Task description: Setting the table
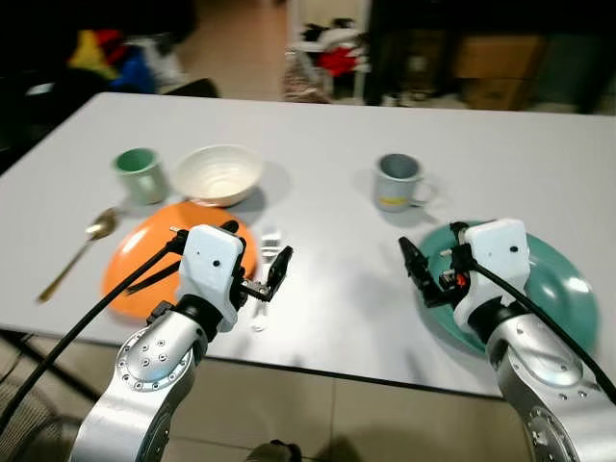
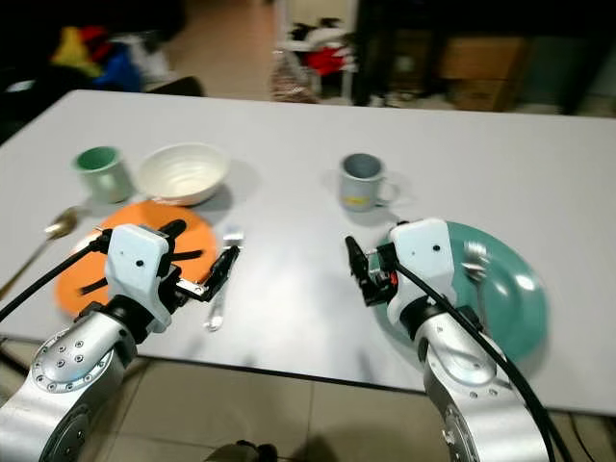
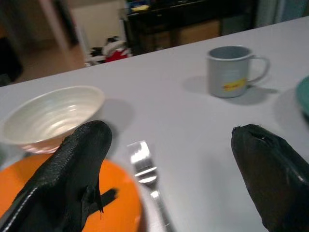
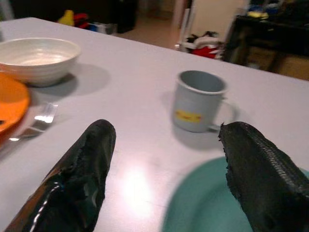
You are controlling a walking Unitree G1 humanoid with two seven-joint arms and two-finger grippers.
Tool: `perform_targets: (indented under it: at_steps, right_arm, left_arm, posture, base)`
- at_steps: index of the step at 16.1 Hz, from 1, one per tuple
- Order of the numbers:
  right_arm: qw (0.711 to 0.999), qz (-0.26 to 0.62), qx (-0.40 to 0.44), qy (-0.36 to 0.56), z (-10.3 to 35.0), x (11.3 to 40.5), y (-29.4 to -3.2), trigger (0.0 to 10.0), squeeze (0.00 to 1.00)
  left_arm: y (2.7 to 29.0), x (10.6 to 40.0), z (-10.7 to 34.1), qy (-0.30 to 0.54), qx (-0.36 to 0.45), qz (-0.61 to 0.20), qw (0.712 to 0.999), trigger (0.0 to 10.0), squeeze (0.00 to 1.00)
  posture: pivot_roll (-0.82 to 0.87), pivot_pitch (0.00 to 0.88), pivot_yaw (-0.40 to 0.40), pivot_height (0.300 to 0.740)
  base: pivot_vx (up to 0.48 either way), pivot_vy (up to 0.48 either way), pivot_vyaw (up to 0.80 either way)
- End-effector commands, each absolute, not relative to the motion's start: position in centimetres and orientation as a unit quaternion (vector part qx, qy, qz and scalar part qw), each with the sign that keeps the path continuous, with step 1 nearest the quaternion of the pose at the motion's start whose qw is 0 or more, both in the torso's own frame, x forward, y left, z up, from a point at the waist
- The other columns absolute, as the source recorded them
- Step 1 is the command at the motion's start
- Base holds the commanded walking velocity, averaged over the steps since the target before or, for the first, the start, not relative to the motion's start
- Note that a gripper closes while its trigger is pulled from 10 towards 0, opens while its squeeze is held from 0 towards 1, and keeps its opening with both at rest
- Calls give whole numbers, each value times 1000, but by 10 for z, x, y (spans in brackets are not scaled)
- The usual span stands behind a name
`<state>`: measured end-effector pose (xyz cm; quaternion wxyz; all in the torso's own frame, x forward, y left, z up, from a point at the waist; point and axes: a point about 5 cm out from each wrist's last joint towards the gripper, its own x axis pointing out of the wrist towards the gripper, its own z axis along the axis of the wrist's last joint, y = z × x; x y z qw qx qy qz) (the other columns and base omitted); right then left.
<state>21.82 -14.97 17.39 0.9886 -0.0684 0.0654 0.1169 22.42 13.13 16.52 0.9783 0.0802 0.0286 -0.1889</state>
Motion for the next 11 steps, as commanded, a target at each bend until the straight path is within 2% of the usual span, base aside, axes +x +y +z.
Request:
perform_targets:
  at_steps: [1,3,11]
  right_arm:
    - [989,126,-48,53,177,216,-149,10000,1000]
    - [989,140,-14,54,173,210,-146,10000,1000]
    - [984,166,11,57,167,205,-140,10000,1000]
  left_arm:
    - [131,223,167,23,88,-182,979,10000,0]
    - [130,223,166,25,83,-175,981,10000,0]
    - [125,222,168,22,71,-190,979,10000,0]
  posture:
    - [85,0,61,740]
    - [82,0,64,740]
    - [85,0,60,740]
  base:
    - [0,0,800]
    - [0,0,800]
    - [0,0,800]
